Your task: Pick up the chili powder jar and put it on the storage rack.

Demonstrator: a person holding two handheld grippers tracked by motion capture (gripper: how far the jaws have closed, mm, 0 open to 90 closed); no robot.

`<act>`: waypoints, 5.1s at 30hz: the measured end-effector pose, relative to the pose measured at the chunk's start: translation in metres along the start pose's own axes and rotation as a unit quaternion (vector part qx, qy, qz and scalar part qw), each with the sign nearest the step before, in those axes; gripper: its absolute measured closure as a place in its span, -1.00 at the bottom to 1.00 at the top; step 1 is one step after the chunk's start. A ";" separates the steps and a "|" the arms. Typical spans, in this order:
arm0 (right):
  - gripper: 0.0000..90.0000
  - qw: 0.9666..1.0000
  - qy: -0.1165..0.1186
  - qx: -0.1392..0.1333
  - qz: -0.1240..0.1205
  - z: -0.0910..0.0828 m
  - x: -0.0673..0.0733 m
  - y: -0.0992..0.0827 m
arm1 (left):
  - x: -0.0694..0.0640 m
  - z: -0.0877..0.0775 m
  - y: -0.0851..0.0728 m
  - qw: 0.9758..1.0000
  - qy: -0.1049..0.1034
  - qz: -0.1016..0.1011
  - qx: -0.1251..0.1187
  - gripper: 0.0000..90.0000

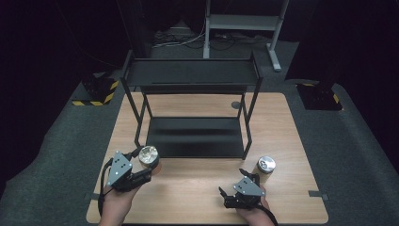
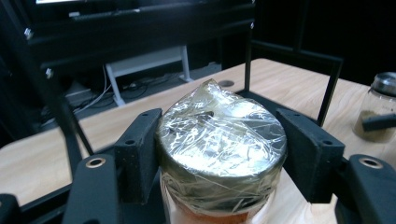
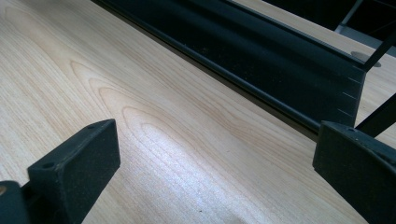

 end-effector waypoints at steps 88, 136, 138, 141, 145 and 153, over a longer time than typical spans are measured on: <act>-1.00 1.000 0.004 -0.004 0.024 -0.001 -0.005 -0.002 | 0.047 0.085 0.201 0.991 0.051 0.009 -0.125 -0.23; -1.00 1.000 0.007 -0.006 0.030 -0.001 -0.008 -0.003 | 0.072 0.134 0.199 0.990 0.074 -0.029 -0.114 -0.23; -1.00 1.000 0.007 -0.006 0.029 -0.001 -0.007 -0.003 | 0.073 0.134 0.198 0.990 0.074 -0.034 -0.118 -0.23; -1.00 1.000 0.007 -0.006 0.029 -0.001 -0.007 -0.003 | 0.074 0.134 0.196 0.990 0.070 -0.033 -0.120 -0.23; -1.00 1.000 0.007 -0.006 0.030 -0.001 -0.007 -0.003 | 0.075 0.133 0.198 0.990 0.069 -0.034 -0.116 -0.24; -1.00 1.000 0.008 -0.007 0.029 -0.001 -0.007 -0.003 | 0.074 0.133 0.201 0.991 0.069 -0.037 -0.108 -0.24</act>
Point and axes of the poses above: each handheld gripper's, and its own axes: z roughly forward along the jaws, y roughly out of its top, x roughly to its left, the point moved 6 cm from there along z, roughly forward along the jaws, and after that the axes turned 6 degrees about -y, right-handed, at the moved point
